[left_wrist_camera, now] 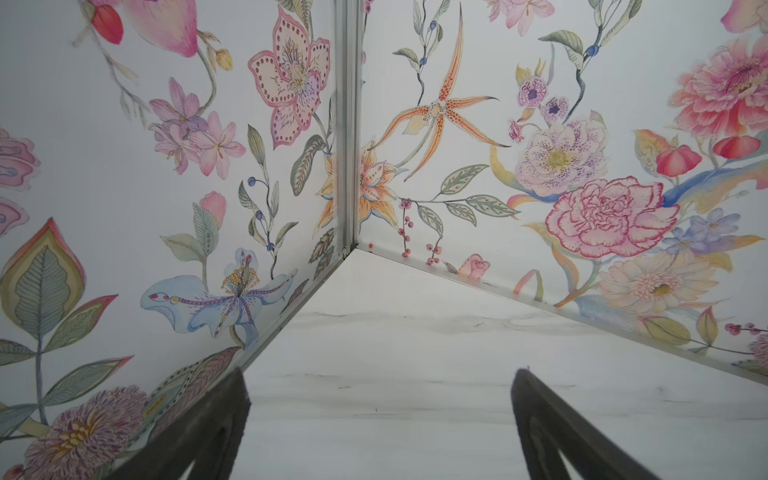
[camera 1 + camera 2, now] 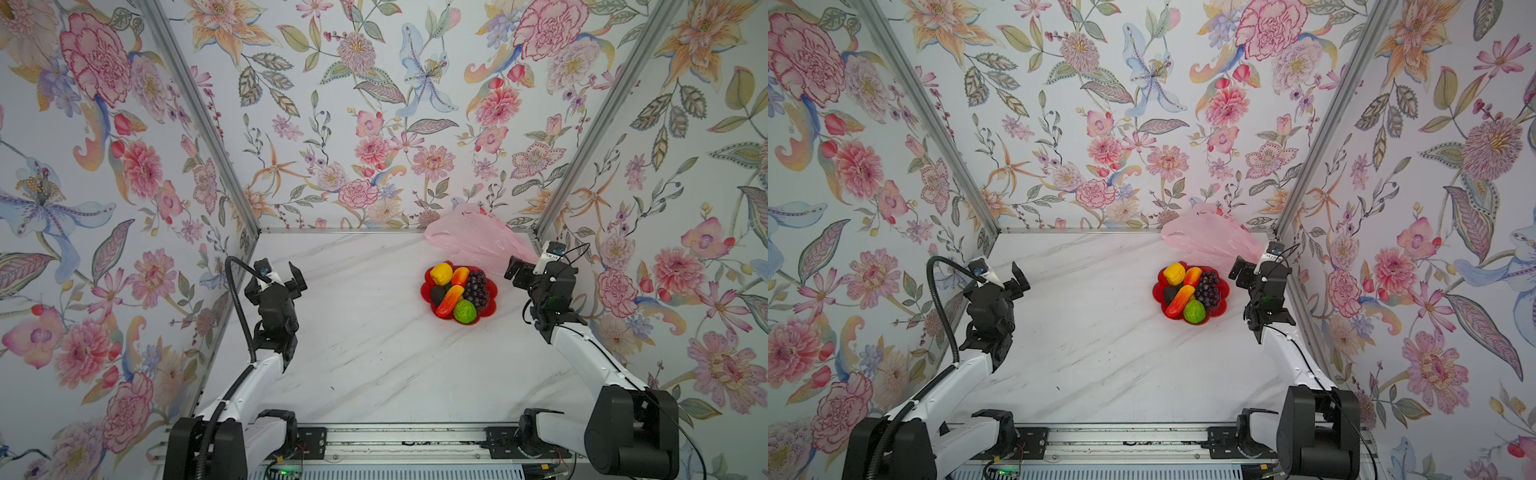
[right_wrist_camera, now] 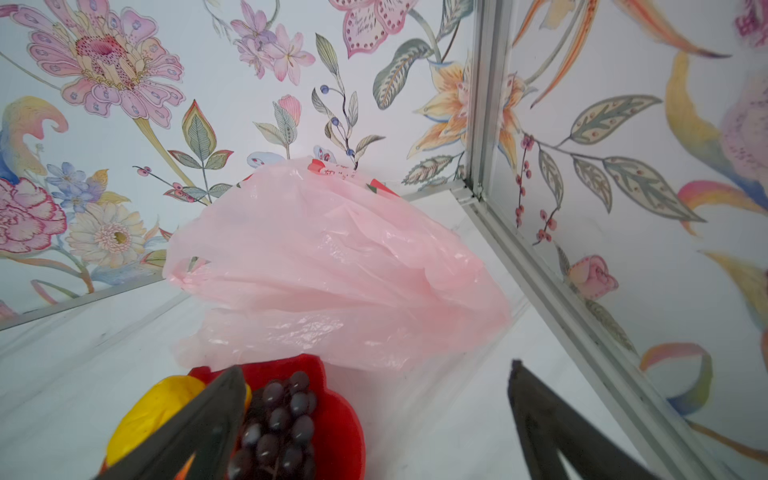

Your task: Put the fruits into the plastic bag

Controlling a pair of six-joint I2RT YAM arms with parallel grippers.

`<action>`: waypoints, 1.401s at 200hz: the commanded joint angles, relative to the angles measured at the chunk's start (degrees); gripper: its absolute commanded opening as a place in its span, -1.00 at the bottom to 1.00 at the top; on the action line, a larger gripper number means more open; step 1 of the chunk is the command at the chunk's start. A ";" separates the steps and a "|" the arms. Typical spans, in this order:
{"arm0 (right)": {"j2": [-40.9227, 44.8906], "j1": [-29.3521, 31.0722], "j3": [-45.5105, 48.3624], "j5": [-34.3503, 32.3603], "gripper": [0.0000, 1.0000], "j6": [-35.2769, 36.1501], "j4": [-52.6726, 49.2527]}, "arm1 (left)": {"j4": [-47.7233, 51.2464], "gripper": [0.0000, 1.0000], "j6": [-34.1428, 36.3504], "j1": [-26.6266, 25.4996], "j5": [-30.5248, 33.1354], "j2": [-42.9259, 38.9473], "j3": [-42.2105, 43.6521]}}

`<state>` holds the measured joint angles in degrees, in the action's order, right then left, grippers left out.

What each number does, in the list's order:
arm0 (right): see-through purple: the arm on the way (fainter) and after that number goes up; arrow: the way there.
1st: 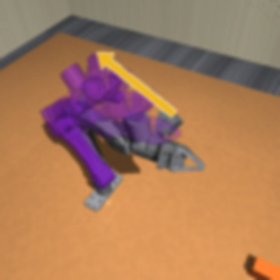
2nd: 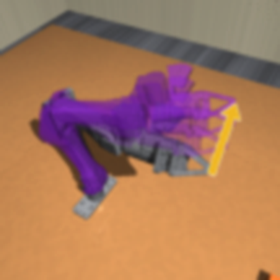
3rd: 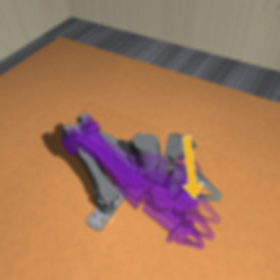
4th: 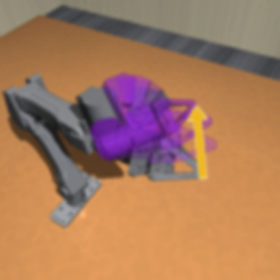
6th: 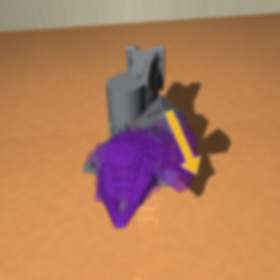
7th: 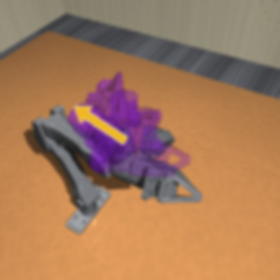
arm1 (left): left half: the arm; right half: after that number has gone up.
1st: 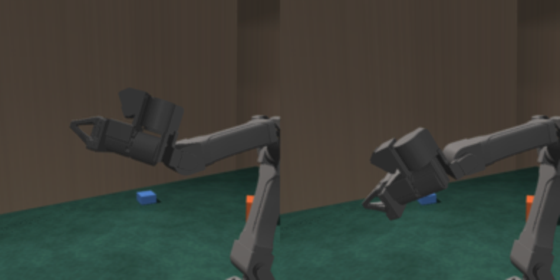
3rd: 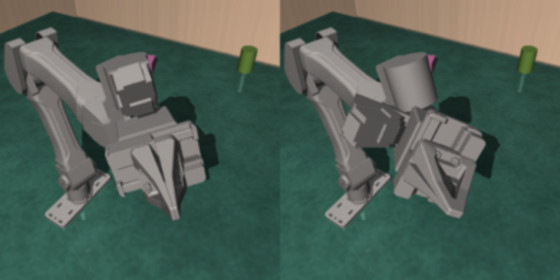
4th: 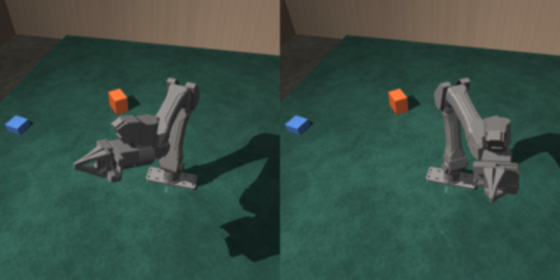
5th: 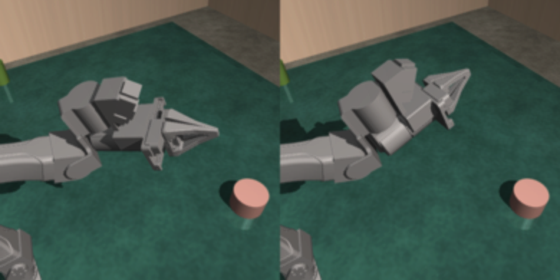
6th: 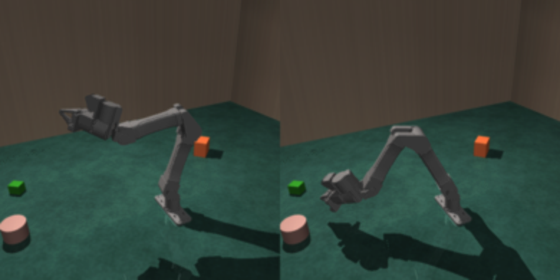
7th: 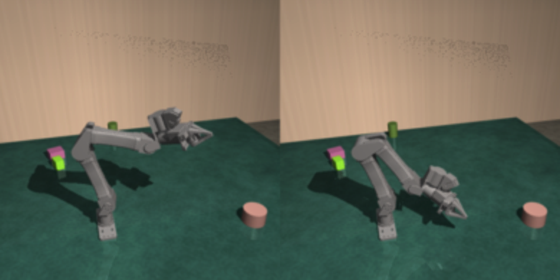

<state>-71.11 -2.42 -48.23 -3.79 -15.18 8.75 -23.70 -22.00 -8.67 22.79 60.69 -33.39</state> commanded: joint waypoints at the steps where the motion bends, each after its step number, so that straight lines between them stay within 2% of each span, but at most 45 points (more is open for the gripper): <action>1: -3.13 -0.22 -9.52 6.86 0.98 -7.11 -22.09 | 22.69 0.99 -10.62 -5.02 -2.41 -0.74 -5.89; 27: -13.78 -0.75 -25.46 17.68 0.98 -9.19 -37.84 | 33.26 0.99 -18.55 -10.21 -9.10 4.40 -16.11; 40: -18.08 -1.39 -31.37 22.04 0.98 -10.26 -41.75 | 36.20 0.99 -20.19 -12.45 -11.47 8.14 -20.77; 76: -27.72 -3.87 -42.74 25.47 0.98 -12.93 -49.72 | 35.35 0.99 -24.72 -15.38 -23.09 18.33 -29.94; 129: -35.73 -5.95 -43.05 30.90 0.98 -10.27 -48.47 | 29.88 0.99 -25.77 -18.10 -33.75 32.59 -37.82; 191: -36.79 -5.37 -37.13 33.44 0.98 -8.20 -43.66 | 27.37 0.99 -26.16 -20.88 -38.44 45.04 -44.57; 243: -38.03 -4.95 -35.14 34.64 0.98 -7.88 -41.76 | 27.85 0.99 -26.58 -22.92 -41.35 52.80 -52.14; 280: -38.83 -4.54 -34.45 34.46 0.98 -7.51 -41.25 | 27.39 0.99 -27.94 -23.72 -43.20 56.99 -54.49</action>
<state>-108.38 -7.44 -83.83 29.89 -23.81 -33.36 4.16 -48.47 -31.62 -17.91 114.72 -85.76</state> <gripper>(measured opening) 0.988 0.992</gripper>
